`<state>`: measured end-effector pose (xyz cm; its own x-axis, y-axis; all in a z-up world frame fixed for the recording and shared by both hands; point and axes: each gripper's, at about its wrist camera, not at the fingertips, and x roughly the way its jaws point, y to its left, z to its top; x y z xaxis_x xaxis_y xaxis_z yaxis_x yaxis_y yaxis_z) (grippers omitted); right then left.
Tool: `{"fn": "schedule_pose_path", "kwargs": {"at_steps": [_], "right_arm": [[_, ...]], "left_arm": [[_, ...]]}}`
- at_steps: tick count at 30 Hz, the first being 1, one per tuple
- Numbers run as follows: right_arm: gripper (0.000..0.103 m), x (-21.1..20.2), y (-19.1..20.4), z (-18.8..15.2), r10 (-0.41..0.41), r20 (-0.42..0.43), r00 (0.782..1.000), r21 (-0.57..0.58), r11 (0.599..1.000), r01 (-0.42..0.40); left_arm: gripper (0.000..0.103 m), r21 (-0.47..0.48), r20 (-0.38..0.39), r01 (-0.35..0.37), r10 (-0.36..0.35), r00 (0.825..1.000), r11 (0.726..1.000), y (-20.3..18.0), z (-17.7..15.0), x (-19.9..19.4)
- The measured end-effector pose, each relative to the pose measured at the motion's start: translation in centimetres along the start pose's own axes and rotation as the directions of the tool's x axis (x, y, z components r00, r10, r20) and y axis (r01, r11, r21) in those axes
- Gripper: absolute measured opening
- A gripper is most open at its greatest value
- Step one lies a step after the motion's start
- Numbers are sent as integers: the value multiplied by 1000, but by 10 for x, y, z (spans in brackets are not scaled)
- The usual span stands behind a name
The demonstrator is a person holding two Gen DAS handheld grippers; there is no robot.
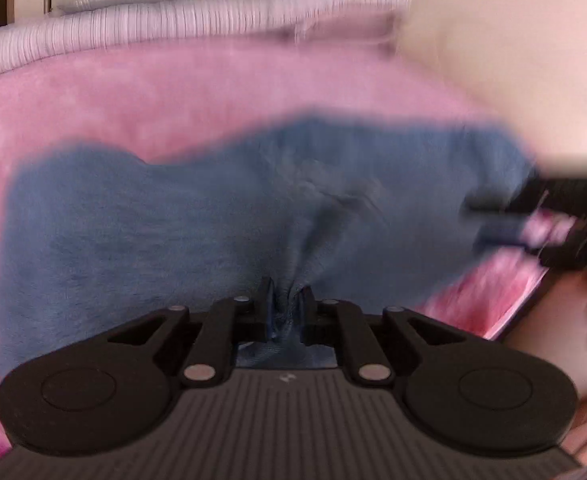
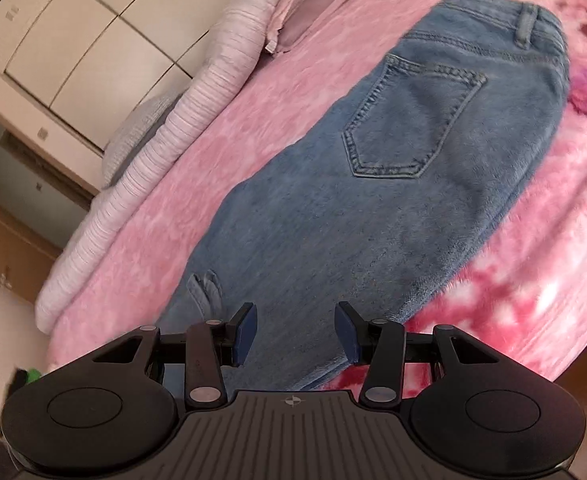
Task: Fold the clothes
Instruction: 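Grasp the leg hems with both grippers and lift them, then fold the hems over toward the waistband with both grippers and release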
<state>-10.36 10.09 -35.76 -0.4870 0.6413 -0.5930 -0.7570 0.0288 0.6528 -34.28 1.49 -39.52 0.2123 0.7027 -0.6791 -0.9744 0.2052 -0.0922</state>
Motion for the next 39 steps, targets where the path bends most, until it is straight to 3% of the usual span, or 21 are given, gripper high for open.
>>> {"fn": "schedule_pose_path", "kwargs": {"at_steps": [3, 4, 7, 12, 14, 17, 21, 25, 28, 29, 30, 34, 36, 39], "right_arm": [[47, -5, -6, 1, 76, -7, 997, 60, 995, -75], [47, -4, -7, 1, 105, -16, 994, 93, 990, -103], [47, 3, -8, -3, 213, -63, 975, 210, 958, -196], [47, 23, 1, -29, 369, -140, 919, 369, 881, -298], [47, 30, 6, -34, 357, -153, 922, 387, 880, -277], [47, 41, 12, -41, 336, -172, 926, 412, 879, -242], [47, 60, 19, -36, 202, -210, 957, 399, 911, -104], [47, 60, 33, -37, 160, -172, 972, 372, 924, -86], [44, 62, 43, -44, 153, -152, 976, 310, 946, -100], [21, 62, 48, -45, 147, -140, 979, 272, 957, -104], [10, 65, 55, -44, 125, -141, 982, 201, 975, -95], [5, 39, 84, -42, 112, -1, 994, -72, 991, -112], [5, 15, 91, -29, 143, 106, 984, -178, 976, -122], [5, -15, 77, 0, 120, 252, 960, -271, 961, -49]], "left_arm": [[12, 23, -40, 67, -66, 997, 998, -3, 8, -21], [12, 0, -31, 107, -107, 994, 994, 3, 11, -35], [14, -52, 17, 140, -139, 990, 989, 26, 13, -73], [13, -173, 10, 43, -41, 999, 984, 80, -1, -91], [13, -230, -13, 11, -14, 1000, 973, 104, -7, -89], [13, -295, -6, 23, -26, 1000, 955, 127, -11, -90], [13, -319, 6, 27, -27, 1000, 947, 138, -13, -98], [13, -331, 9, 35, -34, 999, 943, 144, -14, -100], [13, -346, 7, 46, -47, 999, 937, 149, -13, -94], [13, -352, 9, 53, -53, 999, 935, 150, -12, -93], [13, -357, 11, 59, -59, 998, 932, 151, -11, -92], [13, -365, 45, 118, -109, 993, 924, 151, 4, -93], [13, -346, 66, 161, -148, 987, 924, 145, 17, -92], [13, -288, 50, 204, -198, 979, 936, 129, 38, -76]]}}
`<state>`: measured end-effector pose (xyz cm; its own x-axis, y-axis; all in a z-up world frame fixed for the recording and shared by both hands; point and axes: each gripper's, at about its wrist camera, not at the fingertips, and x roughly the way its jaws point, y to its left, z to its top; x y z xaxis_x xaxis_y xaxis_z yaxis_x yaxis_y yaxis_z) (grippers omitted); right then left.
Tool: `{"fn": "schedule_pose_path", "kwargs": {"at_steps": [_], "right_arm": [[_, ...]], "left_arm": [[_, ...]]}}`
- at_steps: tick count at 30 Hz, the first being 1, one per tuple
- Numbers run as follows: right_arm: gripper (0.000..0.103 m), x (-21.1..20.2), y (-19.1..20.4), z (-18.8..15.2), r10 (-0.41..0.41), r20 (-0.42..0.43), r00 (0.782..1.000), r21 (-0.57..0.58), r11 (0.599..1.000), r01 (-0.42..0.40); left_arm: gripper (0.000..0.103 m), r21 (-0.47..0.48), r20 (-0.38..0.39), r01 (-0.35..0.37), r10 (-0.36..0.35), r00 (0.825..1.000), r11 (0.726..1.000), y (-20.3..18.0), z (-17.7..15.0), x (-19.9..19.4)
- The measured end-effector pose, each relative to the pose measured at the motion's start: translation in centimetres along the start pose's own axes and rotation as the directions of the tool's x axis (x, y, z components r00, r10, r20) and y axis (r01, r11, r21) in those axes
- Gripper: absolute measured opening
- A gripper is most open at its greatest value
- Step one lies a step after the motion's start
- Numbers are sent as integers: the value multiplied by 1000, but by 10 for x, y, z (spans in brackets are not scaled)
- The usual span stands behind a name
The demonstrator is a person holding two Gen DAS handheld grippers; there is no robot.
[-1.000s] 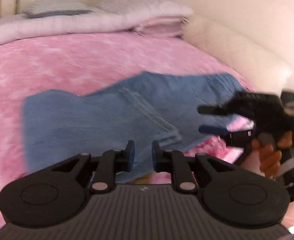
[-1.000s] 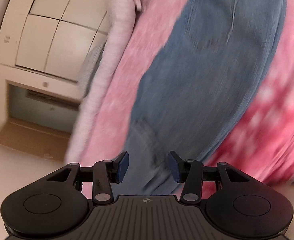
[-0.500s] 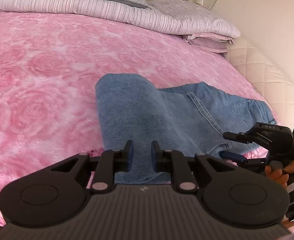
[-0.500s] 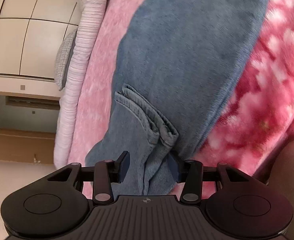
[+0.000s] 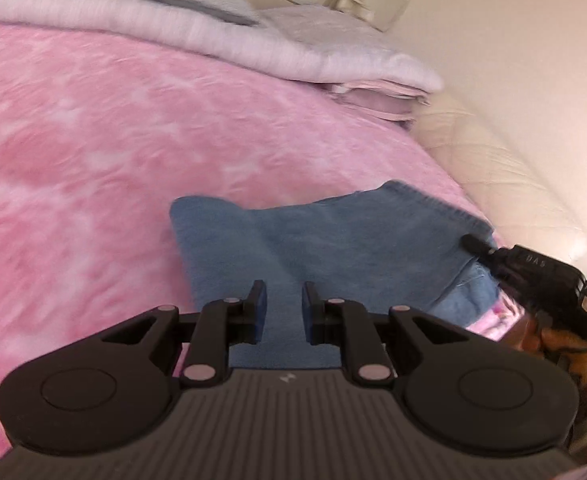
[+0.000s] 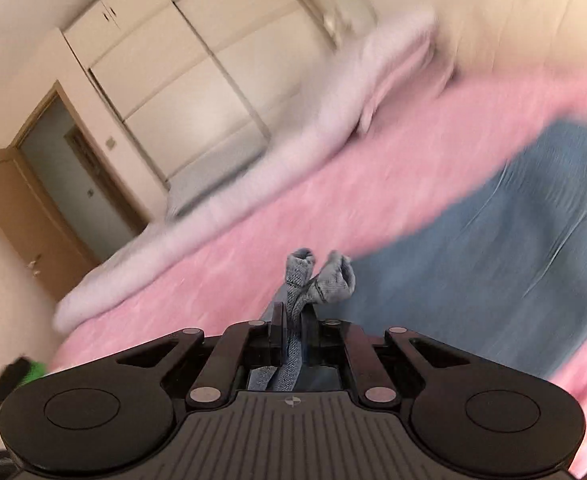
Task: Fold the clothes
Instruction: 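Fold the hems over toward the waistband with both grippers and release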
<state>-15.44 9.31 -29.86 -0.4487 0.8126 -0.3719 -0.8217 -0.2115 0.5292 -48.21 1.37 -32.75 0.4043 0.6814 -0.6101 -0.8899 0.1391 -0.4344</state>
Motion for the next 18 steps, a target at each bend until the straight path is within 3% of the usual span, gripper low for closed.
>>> {"fn": "schedule_pose_path", "kwargs": {"at_steps": [2, 5, 7, 12, 14, 16, 18], "right_arm": [[5, -1, -34, 12, -83, -6, 997, 34, 996, 83], [5, 15, -97, 14, -170, -105, 980, 197, 962, 188], [6, 22, -131, 10, -141, -186, 972, 330, 923, 197], [16, 22, -161, 1, -52, -176, 983, 523, 841, 138], [16, 23, -162, 0, -56, -179, 982, 500, 855, 140], [7, 26, -157, 5, -76, -185, 980, 425, 893, 150], [6, 24, -146, 16, -72, -158, 985, 324, 938, 121]], "left_arm": [[13, 53, -61, 13, -9, 998, 999, -13, 6, 21], [13, 156, -138, -2, 24, 990, 988, -32, 8, 49], [13, 228, -176, -14, 55, 983, 974, -44, 7, 64], [14, 253, -211, -33, 88, 973, 967, -43, -1, 79], [14, 247, -224, -37, 94, 970, 968, -42, 0, 84], [14, 252, -234, -40, 101, 967, 967, -43, 2, 89], [14, 275, -233, -39, 106, 967, 961, -48, 8, 90]]}}
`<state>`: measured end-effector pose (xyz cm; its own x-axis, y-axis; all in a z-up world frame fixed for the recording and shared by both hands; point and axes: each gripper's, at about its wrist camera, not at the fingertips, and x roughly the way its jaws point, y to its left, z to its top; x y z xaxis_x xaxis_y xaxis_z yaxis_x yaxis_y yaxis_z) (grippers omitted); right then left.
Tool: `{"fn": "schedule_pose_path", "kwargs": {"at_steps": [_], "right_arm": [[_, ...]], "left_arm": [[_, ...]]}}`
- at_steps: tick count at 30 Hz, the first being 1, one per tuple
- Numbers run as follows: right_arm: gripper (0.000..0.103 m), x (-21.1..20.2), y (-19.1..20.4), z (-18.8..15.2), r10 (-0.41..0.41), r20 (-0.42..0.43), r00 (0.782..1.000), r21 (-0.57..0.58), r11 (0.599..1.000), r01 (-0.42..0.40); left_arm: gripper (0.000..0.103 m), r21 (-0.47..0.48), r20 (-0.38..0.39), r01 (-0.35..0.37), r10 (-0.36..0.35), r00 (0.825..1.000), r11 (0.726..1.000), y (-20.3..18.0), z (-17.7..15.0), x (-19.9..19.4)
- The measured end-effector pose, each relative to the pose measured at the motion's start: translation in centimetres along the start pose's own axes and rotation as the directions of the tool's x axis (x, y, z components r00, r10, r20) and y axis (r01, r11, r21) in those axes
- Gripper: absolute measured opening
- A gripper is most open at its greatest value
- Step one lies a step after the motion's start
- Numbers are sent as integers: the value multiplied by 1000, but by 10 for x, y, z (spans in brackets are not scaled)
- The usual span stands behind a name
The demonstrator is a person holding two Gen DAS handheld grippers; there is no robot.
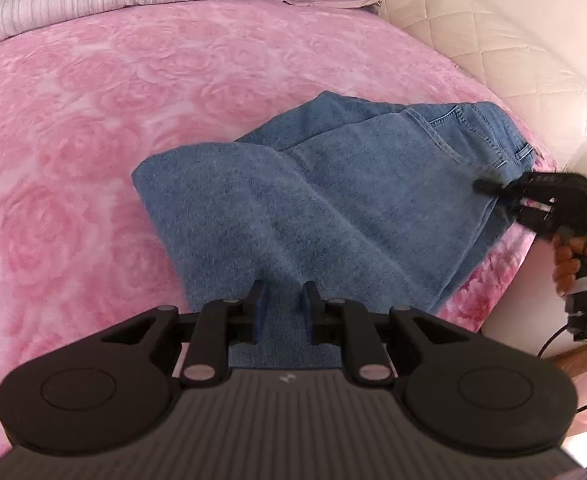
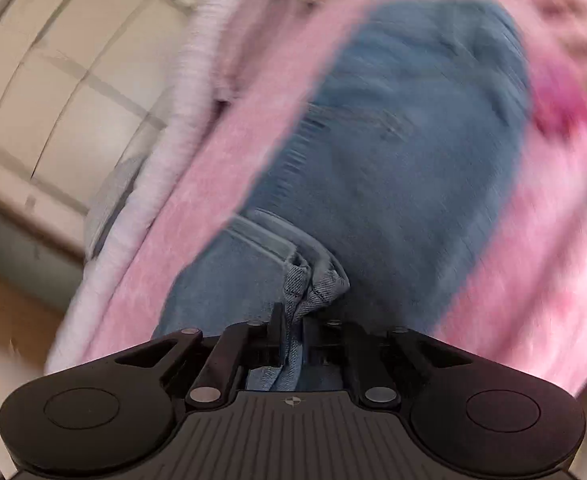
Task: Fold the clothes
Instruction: 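Fold the hems over toward the waistband with both grippers and release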
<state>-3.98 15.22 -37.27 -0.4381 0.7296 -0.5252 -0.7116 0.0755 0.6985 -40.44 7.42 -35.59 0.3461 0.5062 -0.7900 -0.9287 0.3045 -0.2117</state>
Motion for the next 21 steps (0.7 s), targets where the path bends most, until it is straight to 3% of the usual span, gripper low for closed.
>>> {"fn": "schedule_pose_path", "kwargs": {"at_steps": [3, 6, 9, 11, 12, 14, 17, 21], "right_arm": [[5, -20, 27, 9, 34, 87, 996, -232, 973, -13], [5, -50, 36, 25, 83, 242, 967, -365, 931, 11], [5, -55, -11, 52, -51, 251, 967, -240, 964, 113], [5, -40, -47, 59, -158, 213, 964, -154, 969, 193], [5, -33, -63, 62, -175, 179, 968, -124, 972, 199], [5, -34, -72, 65, -148, 173, 974, -98, 981, 167], [5, -44, -56, 70, -109, 234, 966, -214, 964, 160], [5, -73, -43, 71, -31, 342, 939, -294, 946, 139]], "left_arm": [[14, 41, 10, 34, -34, 999, 999, -9, 17, 0], [14, 92, 18, 69, -71, 997, 993, -24, 30, 7], [14, 104, 1, 116, -117, 993, 988, -38, 33, 25], [14, 109, -19, 118, -116, 993, 987, -46, 32, 37], [13, 118, -24, 105, -103, 994, 987, -49, 31, 40], [13, 125, -29, 93, -90, 996, 988, -52, 30, 43], [14, 112, -33, 102, -99, 995, 988, -50, 31, 42], [13, 121, -43, 105, -100, 994, 987, -53, 29, 44]]}}
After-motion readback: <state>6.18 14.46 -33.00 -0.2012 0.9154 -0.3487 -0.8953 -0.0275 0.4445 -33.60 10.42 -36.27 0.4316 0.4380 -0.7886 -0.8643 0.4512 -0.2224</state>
